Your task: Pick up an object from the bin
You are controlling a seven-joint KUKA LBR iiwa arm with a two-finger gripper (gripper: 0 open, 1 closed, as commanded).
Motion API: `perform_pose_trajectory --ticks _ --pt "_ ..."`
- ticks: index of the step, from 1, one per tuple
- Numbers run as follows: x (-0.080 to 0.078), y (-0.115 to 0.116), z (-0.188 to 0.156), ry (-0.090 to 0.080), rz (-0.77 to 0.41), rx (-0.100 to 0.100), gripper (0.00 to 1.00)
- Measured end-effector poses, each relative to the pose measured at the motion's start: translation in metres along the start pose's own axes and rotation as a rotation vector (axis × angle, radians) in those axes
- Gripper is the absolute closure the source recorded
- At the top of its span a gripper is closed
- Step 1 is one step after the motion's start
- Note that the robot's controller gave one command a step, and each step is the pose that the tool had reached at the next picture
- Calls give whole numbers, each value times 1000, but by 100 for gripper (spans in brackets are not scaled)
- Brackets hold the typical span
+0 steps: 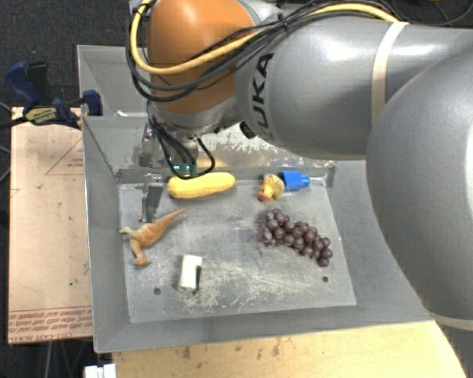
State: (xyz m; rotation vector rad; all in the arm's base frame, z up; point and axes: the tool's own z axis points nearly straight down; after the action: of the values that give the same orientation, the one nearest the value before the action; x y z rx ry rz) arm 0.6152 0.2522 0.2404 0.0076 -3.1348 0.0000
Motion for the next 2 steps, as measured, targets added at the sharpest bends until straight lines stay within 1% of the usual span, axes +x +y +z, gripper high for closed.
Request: perform_pose_trajectory --ticks 1,2 --pt "-2 -1 -5 -8 4 -2 0" --pt "-2 -2 -4 -11 0 -3 0"
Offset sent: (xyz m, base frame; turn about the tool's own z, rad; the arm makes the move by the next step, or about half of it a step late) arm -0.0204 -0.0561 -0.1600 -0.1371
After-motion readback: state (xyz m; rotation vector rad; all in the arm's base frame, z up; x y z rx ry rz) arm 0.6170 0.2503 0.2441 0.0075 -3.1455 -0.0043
